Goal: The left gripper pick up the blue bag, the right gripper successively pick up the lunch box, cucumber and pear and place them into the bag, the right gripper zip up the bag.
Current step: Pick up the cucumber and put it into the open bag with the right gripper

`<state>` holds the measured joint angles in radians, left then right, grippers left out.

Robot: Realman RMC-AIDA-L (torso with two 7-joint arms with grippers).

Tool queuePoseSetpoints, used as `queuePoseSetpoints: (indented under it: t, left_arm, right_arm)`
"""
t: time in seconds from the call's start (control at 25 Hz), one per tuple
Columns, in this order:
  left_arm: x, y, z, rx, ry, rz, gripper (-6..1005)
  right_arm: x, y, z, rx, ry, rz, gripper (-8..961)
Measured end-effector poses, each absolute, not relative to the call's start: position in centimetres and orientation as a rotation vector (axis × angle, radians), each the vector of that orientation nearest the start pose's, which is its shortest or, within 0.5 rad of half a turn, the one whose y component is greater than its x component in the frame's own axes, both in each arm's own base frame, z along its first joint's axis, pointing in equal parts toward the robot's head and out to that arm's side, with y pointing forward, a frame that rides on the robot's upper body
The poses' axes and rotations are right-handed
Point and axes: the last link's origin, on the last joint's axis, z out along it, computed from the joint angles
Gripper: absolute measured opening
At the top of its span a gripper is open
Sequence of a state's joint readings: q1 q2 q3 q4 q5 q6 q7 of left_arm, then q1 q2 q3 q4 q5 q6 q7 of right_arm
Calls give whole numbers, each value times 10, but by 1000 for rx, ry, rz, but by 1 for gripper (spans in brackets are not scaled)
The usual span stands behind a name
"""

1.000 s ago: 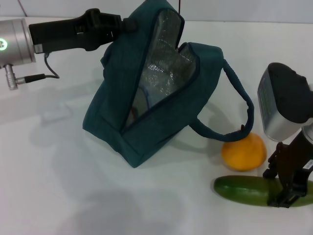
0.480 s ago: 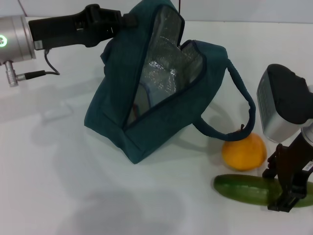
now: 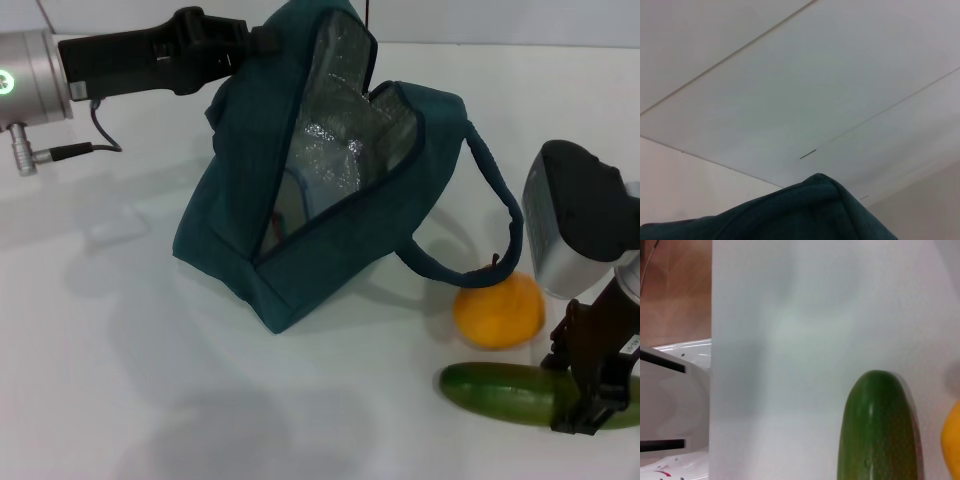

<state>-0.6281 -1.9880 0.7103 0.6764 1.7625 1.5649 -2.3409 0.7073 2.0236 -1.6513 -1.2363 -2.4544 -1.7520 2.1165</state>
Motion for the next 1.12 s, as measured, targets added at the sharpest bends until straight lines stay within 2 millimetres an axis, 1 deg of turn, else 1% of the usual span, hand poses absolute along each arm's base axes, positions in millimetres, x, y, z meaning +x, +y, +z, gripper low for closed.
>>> queuePoseSetpoints:
  t: [0.08,0.2,0.32,0.44,0.48,0.52,0.64,0.68,0.72,0.8,0.84,0.88,0.96,1.04,1.12]
  left_arm:
    - [-216,378,56,-2358,-1694,-1132,73]
    - [-216,378,56,-2358,-1694,-1132,73]
    - [-216,378,56,-2358,-1693,-1131,73]
    - [-216,378,56,-2360,-1692,-1131,73]
    - [-216,378,56,-2360,-1693,-1131,73]
    - [-216,378,56,-2360,-1694,-1132,73]
    - [-216,376,53,-2363,-1707,-1133,73]
    - [-216,376,52,-2364,-1711,-1132,73]
    - [-216,375,52,-2366,-1713,-1132,73]
    - [-215,375,51,-2370,-1716,-1132,73]
    - [-215,375,51,-2371,-1716,-1132,73]
    - [-215,375,51,-2372,-1717,-1132,73]
    - [-214,375,50,-2374,-1719,-1133,73]
    - [-214,374,49,-2376,-1721,-1135,73]
    - [-213,374,48,-2380,-1724,-1137,73]
  right_arm:
    - [170,317,-32,-3098,163,-967,628]
    - [170,321,-24,-3099,194,-927,628]
    - [173,323,-8,-3138,273,-834,628]
    - [177,320,15,-3241,420,-642,628]
    - [178,318,24,-3285,461,-550,628]
    - [178,314,35,-3342,491,-413,628]
    - [183,312,62,-3379,510,-44,628]
    - [183,312,62,-3379,510,-44,628]
    - [190,313,83,-3338,466,306,628]
    - [191,314,91,-3312,426,468,628]
    - [193,315,96,-3275,387,600,628]
    - [193,316,99,-3242,350,699,628]
    - [192,319,102,-3116,251,911,628]
    - [191,319,99,-2973,134,1084,628]
    - [187,318,90,-2830,0,1208,628]
